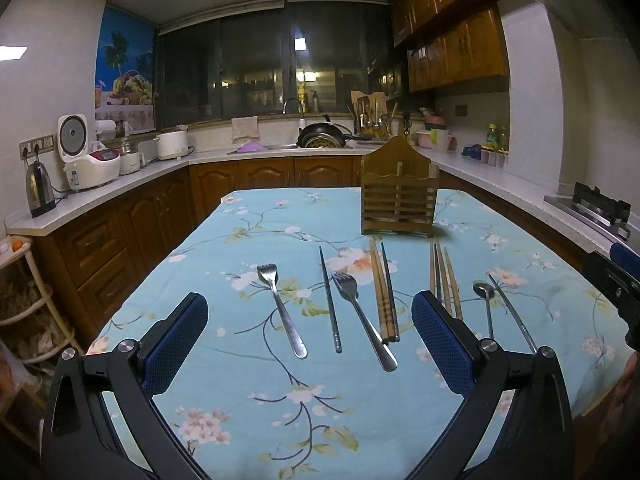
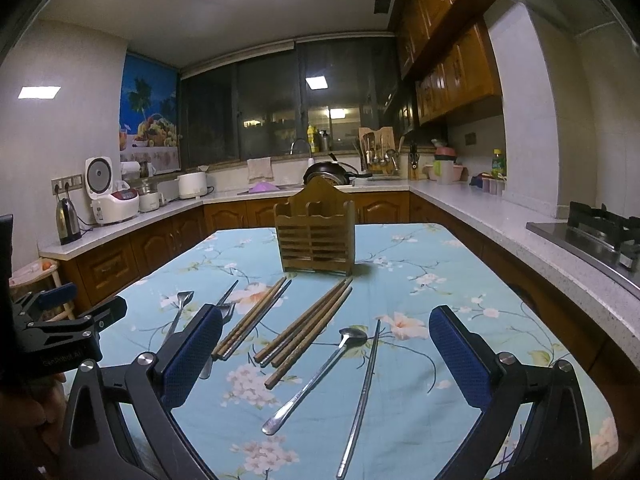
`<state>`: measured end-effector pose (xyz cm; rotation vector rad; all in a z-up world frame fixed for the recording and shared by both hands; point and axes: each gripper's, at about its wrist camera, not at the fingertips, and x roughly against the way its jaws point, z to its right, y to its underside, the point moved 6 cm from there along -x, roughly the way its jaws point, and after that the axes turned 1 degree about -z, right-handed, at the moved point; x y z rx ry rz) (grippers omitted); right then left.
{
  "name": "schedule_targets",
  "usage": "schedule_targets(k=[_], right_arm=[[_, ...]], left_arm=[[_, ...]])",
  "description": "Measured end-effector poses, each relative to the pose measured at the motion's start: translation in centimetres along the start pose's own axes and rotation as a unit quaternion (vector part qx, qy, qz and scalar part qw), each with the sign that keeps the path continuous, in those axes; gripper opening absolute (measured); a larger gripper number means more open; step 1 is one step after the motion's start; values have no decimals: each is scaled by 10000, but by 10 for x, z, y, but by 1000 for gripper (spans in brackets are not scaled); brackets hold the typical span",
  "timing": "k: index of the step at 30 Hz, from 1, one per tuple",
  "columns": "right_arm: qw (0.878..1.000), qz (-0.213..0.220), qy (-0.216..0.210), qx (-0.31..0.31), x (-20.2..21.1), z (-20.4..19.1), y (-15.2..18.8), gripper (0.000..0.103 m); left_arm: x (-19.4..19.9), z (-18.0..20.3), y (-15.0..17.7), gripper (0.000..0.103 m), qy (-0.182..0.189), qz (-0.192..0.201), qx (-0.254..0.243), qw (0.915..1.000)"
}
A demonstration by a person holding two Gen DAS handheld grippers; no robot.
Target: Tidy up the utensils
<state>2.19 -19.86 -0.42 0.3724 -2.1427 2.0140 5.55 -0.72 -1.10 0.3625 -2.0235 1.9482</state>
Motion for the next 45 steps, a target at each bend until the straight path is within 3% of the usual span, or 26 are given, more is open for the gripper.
schedule_targets(k=[23, 37, 45], right_arm=[[10000, -8, -12, -24, -1, 1, -1, 103], [9999, -109, -41, -86, -8, -2, 1, 103], [9992, -315, -144, -187, -19, -2, 3, 103]], left_arm=[[-2, 8, -2, 103, 55, -14, -10, 10000], [-15, 0, 5, 103, 180, -245, 112, 9995], [-31, 1, 3, 103, 447, -586, 128, 9972]])
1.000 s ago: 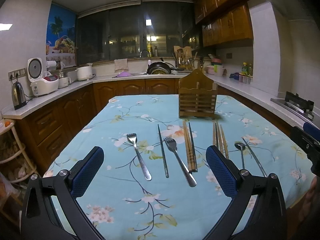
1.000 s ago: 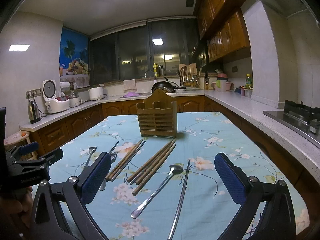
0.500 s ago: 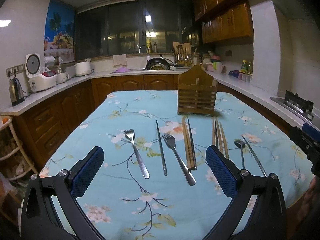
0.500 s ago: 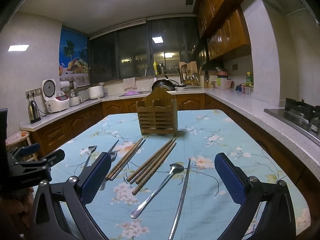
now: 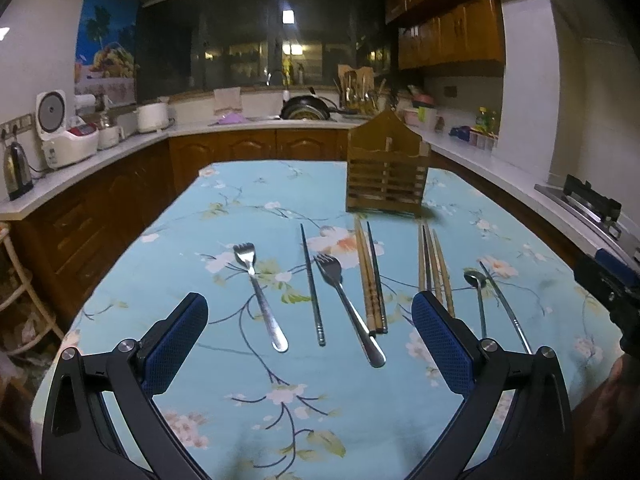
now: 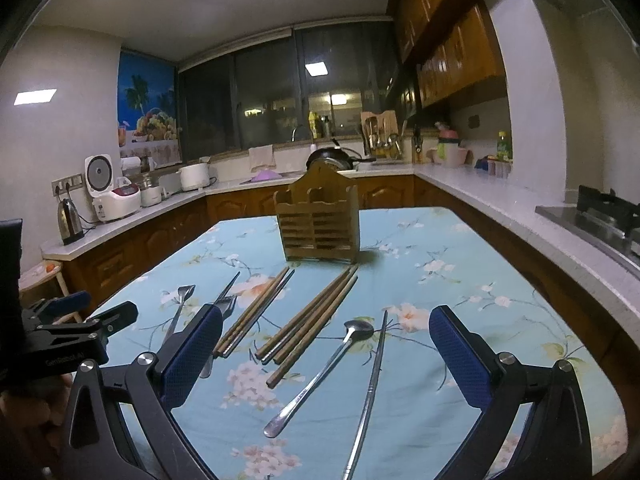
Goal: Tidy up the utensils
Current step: 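Grasp a steel knife with the left tool while the right tool grasps a steel spoon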
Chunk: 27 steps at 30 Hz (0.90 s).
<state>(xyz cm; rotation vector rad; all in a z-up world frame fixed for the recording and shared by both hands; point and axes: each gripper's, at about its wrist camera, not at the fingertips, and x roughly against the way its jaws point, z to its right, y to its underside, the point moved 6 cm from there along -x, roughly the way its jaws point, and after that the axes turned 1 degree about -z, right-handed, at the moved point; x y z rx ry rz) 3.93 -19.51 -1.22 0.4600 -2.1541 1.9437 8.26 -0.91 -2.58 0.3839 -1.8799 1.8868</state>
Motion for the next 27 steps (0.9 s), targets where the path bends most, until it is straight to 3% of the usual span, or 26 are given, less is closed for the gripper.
schedule_targets(k=[4, 8, 12, 16, 18, 27], right_arm=[[9995, -156, -227, -126, -10, 0, -3, 103], [9984, -378, -384, -189, -23, 1, -3, 97], [9923, -955, -637, -475, -51, 5, 3, 81], [9845, -1479, -589, -732, -76, 16, 14, 62], [9779, -1786, -612, -900, -90, 20, 21, 59], [9581, -2526, -638, -1189, -124, 30, 36, 46]], left_arm=[[-19, -1, -5, 102, 276, -388, 132, 9988], [-45, -1, -9, 90, 555, -903, 321, 9939], [-75, 1, -11, 79, 821, -1463, 476, 9847], [-106, 3, -9, 62, 962, -1962, 596, 9740], [-116, 6, -7, 55, 1036, -2159, 642, 9688], [-157, 24, -6, 38, 925, -2708, 268, 9578]])
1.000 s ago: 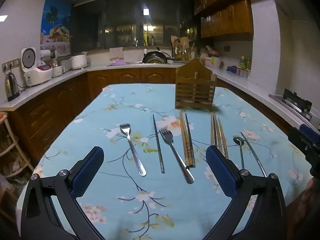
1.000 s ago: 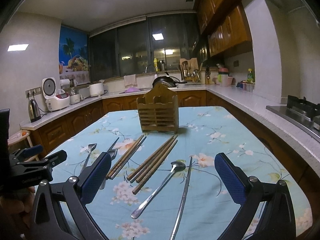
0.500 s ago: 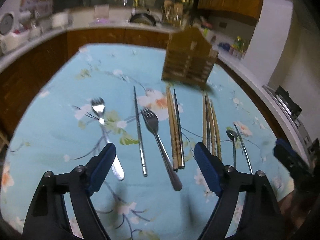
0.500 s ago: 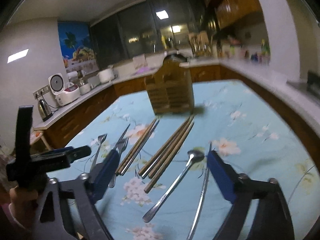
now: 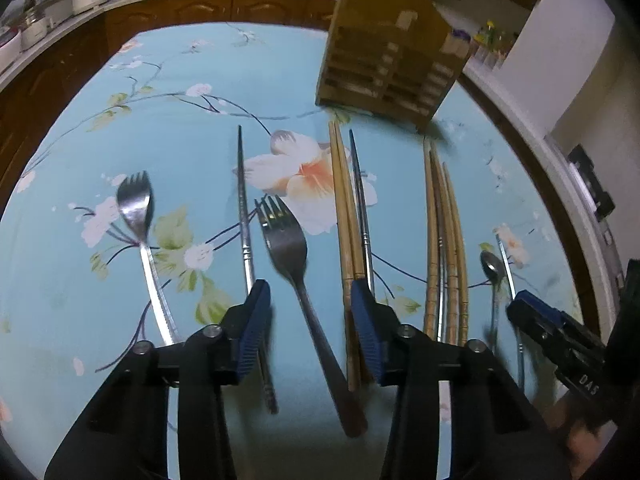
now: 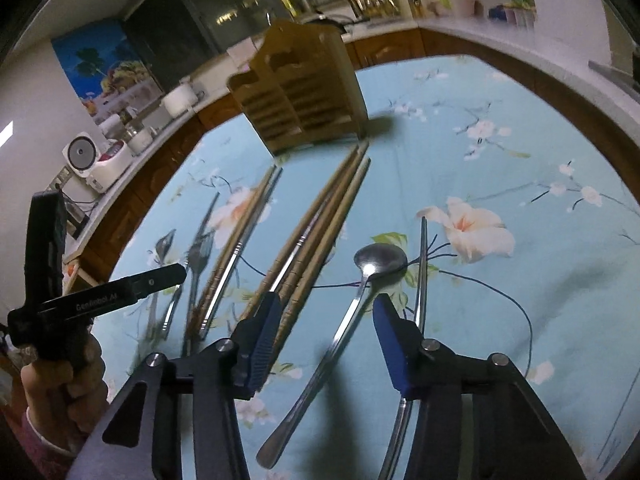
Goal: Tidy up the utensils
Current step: 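Grasp a steel knife with the left tool while the right tool grasps a steel spoon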
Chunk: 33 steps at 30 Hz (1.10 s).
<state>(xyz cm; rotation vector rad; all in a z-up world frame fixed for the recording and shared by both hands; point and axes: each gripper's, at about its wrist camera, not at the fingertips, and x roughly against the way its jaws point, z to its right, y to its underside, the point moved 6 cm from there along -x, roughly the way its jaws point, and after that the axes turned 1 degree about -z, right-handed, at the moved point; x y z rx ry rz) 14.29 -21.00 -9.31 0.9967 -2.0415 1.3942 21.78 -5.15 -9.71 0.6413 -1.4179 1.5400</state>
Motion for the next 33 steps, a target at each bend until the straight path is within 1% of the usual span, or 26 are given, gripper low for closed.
schedule_targets(k=[2, 6, 9, 11, 12, 13, 14, 15, 18, 19, 22, 27, 33], right_arm=[[9999, -127, 46, -46, -6, 5, -1, 44], [9993, -343, 71, -161, -19, 13, -1, 42], [9995, -297, 75, -108, -24, 14, -6, 41], [9995, -286, 76, -117, -28, 14, -11, 39], [9995, -275, 89, -119, -29, 14, -13, 33], [9995, -265, 125, -116, -31, 13, -15, 21], [9994, -272, 132, -140, -33, 15, -16, 14], [9993, -295, 41, -204, -34, 16, -16, 7], [9993, -229, -64, -282, -31, 19, -15, 5], [9994, -196, -84, -285, -28, 18, -15, 4], [9994, -69, -184, -296, -18, 15, -17, 3], [9992, 183, -275, -219, 2, 7, -24, 2], [9981, 508, -341, -112, 26, -6, -39, 2]], left_arm=[[-8, 1, -2, 33, -49, -129, -21, 9999], [-21, 0, -7, 29, -123, -273, -21, 9995], [-23, 1, -11, 27, -180, -243, -81, 9995], [-25, 1, -14, 17, -185, -216, -114, 9995], [-27, 1, -16, 14, -195, -202, -131, 9995], [-27, 1, -17, 12, -183, -174, -144, 9996], [-27, 1, -17, 12, -159, -160, -143, 9996], [-27, 0, -17, 12, -136, -142, -138, 9997], [-23, -1, -16, 7, -17, -72, -110, 9999], [-22, -1, -16, 2, 21, -45, -101, 9999], [-13, 0, -14, 2, 131, 79, -91, 9998], [15, 2, -14, 2, 249, 463, -165, 9985], [53, 0, -20, 2, 492, 881, -67, 9949]])
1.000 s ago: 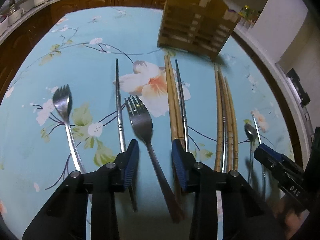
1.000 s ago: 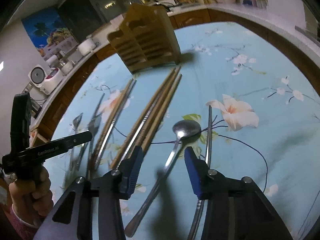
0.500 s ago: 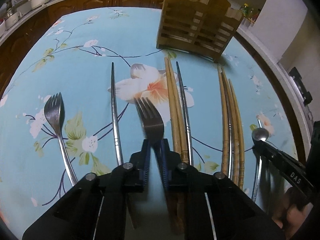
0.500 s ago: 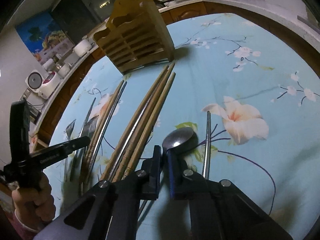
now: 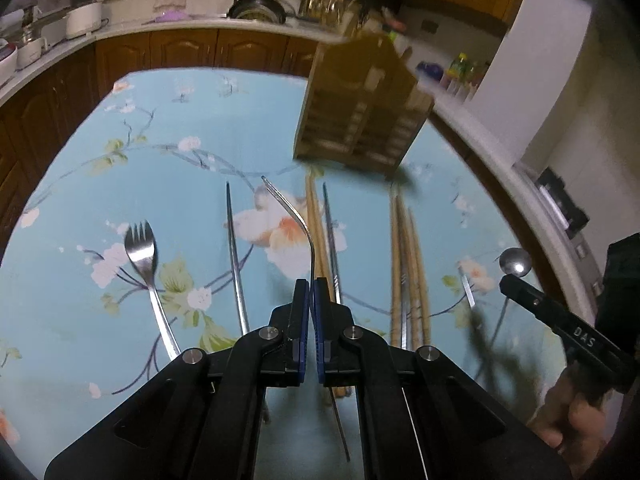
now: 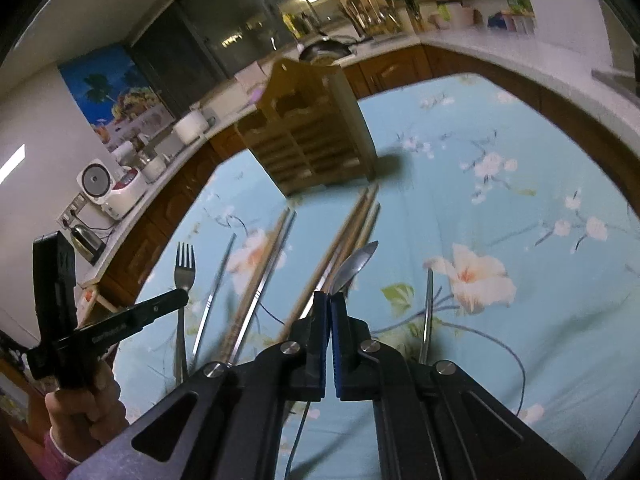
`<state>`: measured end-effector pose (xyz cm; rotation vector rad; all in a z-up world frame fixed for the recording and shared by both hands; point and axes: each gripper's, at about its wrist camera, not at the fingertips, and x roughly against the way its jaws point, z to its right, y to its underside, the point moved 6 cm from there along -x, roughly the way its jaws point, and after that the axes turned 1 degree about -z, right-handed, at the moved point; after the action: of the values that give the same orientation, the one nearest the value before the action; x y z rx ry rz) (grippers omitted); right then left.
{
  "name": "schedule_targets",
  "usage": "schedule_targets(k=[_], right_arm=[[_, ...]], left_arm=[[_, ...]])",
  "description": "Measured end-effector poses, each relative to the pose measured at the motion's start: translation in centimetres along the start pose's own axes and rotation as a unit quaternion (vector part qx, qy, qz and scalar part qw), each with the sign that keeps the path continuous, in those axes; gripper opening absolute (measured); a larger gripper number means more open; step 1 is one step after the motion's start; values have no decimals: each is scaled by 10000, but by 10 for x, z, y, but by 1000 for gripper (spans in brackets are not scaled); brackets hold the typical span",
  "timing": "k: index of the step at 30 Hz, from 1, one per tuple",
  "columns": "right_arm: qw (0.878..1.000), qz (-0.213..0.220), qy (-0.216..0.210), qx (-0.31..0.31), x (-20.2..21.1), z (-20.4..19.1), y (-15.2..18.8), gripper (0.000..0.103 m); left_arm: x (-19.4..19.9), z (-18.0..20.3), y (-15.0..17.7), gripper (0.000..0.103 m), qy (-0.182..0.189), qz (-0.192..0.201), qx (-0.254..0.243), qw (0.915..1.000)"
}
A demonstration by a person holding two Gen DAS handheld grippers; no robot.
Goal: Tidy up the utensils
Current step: 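Lift the knife with the left tool while the right tool lifts the spoon toward the wooden holder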
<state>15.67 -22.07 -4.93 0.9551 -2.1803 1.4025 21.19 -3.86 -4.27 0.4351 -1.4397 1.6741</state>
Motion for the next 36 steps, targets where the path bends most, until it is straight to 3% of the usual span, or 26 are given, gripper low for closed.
schedule_targets(k=[8, 16, 30, 36], right_arm=[[9988, 411, 28, 257, 19, -18, -28, 2], [9956, 771, 51, 523, 31, -30, -57, 2], [9924, 1030, -7, 671, 36, -37, -80, 2], [9913, 1141, 26, 655, 38, -35, -87, 2]], left_arm=[[40, 4, -29, 2, 359, 644, 107, 9972], [47, 6, -46, 2, 659, 898, 264, 9934], [57, 20, -58, 2, 902, 1222, 217, 9882], [61, 22, -88, 2, 818, 1610, 182, 9834]])
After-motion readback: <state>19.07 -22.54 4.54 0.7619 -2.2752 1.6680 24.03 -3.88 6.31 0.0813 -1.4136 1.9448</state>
